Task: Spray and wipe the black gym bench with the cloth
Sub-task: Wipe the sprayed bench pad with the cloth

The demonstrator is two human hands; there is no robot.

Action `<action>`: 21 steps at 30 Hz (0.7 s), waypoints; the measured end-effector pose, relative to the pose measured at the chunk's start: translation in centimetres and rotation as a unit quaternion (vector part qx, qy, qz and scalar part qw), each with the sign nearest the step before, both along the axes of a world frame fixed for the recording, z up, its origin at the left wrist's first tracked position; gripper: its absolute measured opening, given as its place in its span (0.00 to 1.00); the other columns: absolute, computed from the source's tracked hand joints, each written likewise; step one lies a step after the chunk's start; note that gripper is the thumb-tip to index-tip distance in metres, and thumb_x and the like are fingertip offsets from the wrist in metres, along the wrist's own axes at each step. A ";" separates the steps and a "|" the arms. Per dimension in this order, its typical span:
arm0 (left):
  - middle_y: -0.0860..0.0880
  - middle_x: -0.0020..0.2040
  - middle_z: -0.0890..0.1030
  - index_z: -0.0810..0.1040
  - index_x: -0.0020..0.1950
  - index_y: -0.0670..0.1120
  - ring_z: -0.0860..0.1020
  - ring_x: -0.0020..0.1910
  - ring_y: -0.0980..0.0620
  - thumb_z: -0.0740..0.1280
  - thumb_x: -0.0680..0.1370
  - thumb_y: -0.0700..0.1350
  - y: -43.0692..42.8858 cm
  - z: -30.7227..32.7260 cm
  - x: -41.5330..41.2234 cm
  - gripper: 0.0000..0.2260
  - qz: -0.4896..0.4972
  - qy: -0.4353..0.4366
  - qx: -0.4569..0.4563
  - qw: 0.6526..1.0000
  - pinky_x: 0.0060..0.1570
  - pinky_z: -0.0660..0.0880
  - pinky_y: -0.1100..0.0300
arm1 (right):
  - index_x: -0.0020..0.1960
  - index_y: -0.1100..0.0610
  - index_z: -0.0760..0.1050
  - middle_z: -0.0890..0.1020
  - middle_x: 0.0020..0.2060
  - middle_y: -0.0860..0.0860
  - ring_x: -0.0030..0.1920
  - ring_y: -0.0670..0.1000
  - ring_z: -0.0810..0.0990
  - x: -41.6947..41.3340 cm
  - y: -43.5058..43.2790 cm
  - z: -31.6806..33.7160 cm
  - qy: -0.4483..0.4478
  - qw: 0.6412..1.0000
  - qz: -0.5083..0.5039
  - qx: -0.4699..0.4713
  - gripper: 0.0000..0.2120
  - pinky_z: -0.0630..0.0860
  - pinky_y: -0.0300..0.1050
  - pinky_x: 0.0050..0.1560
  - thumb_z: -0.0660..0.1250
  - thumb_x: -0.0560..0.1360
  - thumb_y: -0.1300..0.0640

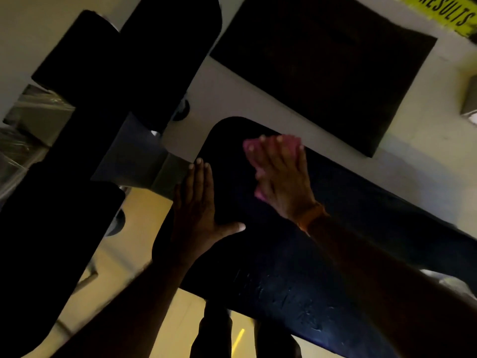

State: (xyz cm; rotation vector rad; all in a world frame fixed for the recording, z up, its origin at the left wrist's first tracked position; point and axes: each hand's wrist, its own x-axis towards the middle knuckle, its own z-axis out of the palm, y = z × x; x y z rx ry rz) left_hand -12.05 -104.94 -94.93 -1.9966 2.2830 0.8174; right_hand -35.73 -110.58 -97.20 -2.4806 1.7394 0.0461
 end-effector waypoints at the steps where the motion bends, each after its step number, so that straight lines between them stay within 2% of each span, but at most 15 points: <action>1: 0.44 0.84 0.36 0.37 0.83 0.43 0.39 0.83 0.44 0.55 0.62 0.85 0.0 -0.1 -0.1 0.65 -0.005 -0.004 -0.001 1.000 0.79 0.53 0.37 | 0.85 0.46 0.47 0.52 0.85 0.50 0.84 0.59 0.48 0.7 -1.0 0.1 -0.006 0.996 -0.088 -0.004 0.29 0.51 0.75 0.78 0.46 0.85 0.44; 2: 0.44 0.84 0.36 0.37 0.83 0.43 0.39 0.83 0.44 0.55 0.62 0.85 0.0 -0.1 -0.1 0.65 -0.009 -0.010 -0.003 1.000 0.79 0.52 0.37 | 0.85 0.46 0.47 0.52 0.85 0.50 0.84 0.59 0.49 1.9 -1.4 0.1 -0.018 0.988 -0.152 -0.010 0.29 0.49 0.75 0.78 0.45 0.86 0.44; 3: 0.44 0.84 0.37 0.37 0.83 0.43 0.39 0.83 0.44 0.55 0.63 0.85 0.1 0.0 0.0 0.65 -0.008 -0.015 -0.007 1.000 0.79 0.52 0.37 | 0.85 0.47 0.46 0.51 0.85 0.51 0.84 0.60 0.48 3.2 -1.1 0.0 -0.027 0.985 -0.171 -0.013 0.29 0.47 0.75 0.78 0.44 0.86 0.44; 5: 0.42 0.84 0.38 0.39 0.83 0.42 0.40 0.83 0.43 0.52 0.63 0.85 0.2 0.4 -0.1 0.64 -0.007 -0.022 -0.014 1.000 0.79 0.51 0.37 | 0.85 0.47 0.44 0.50 0.85 0.52 0.84 0.61 0.48 4.4 1.0 -0.4 -0.032 0.998 -0.061 -0.012 0.30 0.48 0.76 0.78 0.47 0.85 0.43; 7: 0.41 0.84 0.39 0.40 0.83 0.41 0.40 0.83 0.42 0.52 0.64 0.84 0.4 0.6 -0.4 0.63 -0.016 -0.022 -0.018 0.999 0.79 0.50 0.36 | 0.85 0.46 0.46 0.52 0.85 0.51 0.84 0.60 0.50 1.8 2.7 -0.6 -0.022 0.997 0.066 -0.016 0.33 0.50 0.74 0.78 0.53 0.84 0.43; 8: 0.40 0.84 0.39 0.40 0.83 0.41 0.39 0.83 0.41 0.52 0.65 0.83 0.6 0.8 -0.5 0.62 -0.019 -0.022 -0.018 0.999 0.80 0.49 0.36 | 0.85 0.45 0.47 0.52 0.85 0.50 0.84 0.59 0.50 0.1 2.5 -0.6 -0.012 0.997 0.074 -0.019 0.34 0.51 0.74 0.78 0.56 0.82 0.44; 9: 0.41 0.84 0.38 0.39 0.83 0.42 0.38 0.83 0.41 0.53 0.67 0.82 0.8 0.8 -0.7 0.60 -0.020 -0.025 -0.017 0.999 0.80 0.48 0.36 | 0.85 0.45 0.47 0.52 0.85 0.50 0.84 0.58 0.49 -1.2 1.9 -0.6 -0.010 0.999 0.029 -0.016 0.35 0.51 0.75 0.78 0.57 0.82 0.45; 10: 0.42 0.83 0.37 0.38 0.83 0.43 0.37 0.83 0.41 0.53 0.68 0.82 0.9 0.8 -0.9 0.59 -0.021 -0.029 -0.017 0.999 0.80 0.46 0.36 | 0.85 0.44 0.46 0.51 0.85 0.49 0.85 0.58 0.48 -1.7 1.2 -0.6 -0.019 0.998 -0.057 -0.018 0.34 0.50 0.76 0.77 0.56 0.83 0.45; 12: 0.43 0.84 0.36 0.38 0.84 0.44 0.36 0.83 0.42 0.53 0.70 0.80 1.3 0.6 -1.7 0.57 -0.035 -0.031 -0.022 0.999 0.80 0.44 0.36 | 0.85 0.46 0.45 0.51 0.85 0.49 0.85 0.58 0.48 -0.7 0.7 -0.5 -0.035 0.979 -0.199 -0.017 0.29 0.48 0.75 0.78 0.48 0.86 0.45; 13: 0.43 0.84 0.37 0.39 0.84 0.44 0.37 0.83 0.42 0.53 0.70 0.80 1.4 0.5 -2.3 0.56 -0.045 -0.030 -0.025 0.998 0.80 0.44 0.36 | 0.85 0.46 0.44 0.51 0.85 0.50 0.84 0.58 0.48 0.2 1.2 -0.4 -0.039 0.980 -0.196 -0.018 0.29 0.46 0.74 0.79 0.46 0.86 0.45; 16: 0.43 0.84 0.39 0.42 0.84 0.45 0.38 0.83 0.42 0.52 0.70 0.81 2.0 0.2 -4.3 0.56 -0.064 -0.028 -0.032 0.997 0.79 0.44 0.35 | 0.85 0.45 0.44 0.52 0.85 0.50 0.85 0.57 0.49 -1.6 3.8 -0.9 -0.034 0.999 0.026 -0.009 0.29 0.48 0.73 0.79 0.48 0.86 0.44; 17: 0.42 0.84 0.38 0.42 0.84 0.45 0.38 0.83 0.42 0.53 0.69 0.81 2.2 0.1 -5.0 0.56 -0.064 -0.031 -0.030 0.997 0.79 0.43 0.34 | 0.85 0.44 0.44 0.51 0.85 0.49 0.85 0.56 0.48 -3.6 3.8 -0.9 -0.028 0.999 0.046 -0.006 0.29 0.49 0.73 0.79 0.48 0.86 0.45; 18: 0.42 0.84 0.38 0.42 0.84 0.46 0.37 0.83 0.42 0.54 0.68 0.81 2.3 0.0 -5.6 0.57 -0.066 -0.035 -0.026 0.997 0.78 0.42 0.33 | 0.85 0.43 0.44 0.51 0.85 0.48 0.85 0.55 0.47 -5.3 3.3 -0.8 -0.023 1.000 0.004 -0.007 0.29 0.49 0.73 0.79 0.48 0.86 0.45; 19: 0.43 0.84 0.38 0.41 0.84 0.46 0.37 0.83 0.43 0.54 0.68 0.81 2.4 -0.1 -6.3 0.58 -0.071 -0.038 -0.024 0.996 0.78 0.42 0.33 | 0.85 0.43 0.44 0.50 0.85 0.47 0.85 0.55 0.46 -6.2 2.8 -0.5 -0.024 0.996 -0.091 -0.004 0.28 0.48 0.74 0.79 0.47 0.86 0.45; 21: 0.43 0.84 0.38 0.41 0.84 0.45 0.37 0.83 0.43 0.53 0.68 0.82 2.8 -0.2 -7.6 0.58 -0.101 -0.038 -0.024 0.994 0.78 0.42 0.33 | 0.85 0.45 0.43 0.48 0.85 0.47 0.85 0.57 0.44 -5.5 2.4 -0.3 -0.034 0.966 -0.256 0.008 0.29 0.44 0.74 0.79 0.45 0.86 0.45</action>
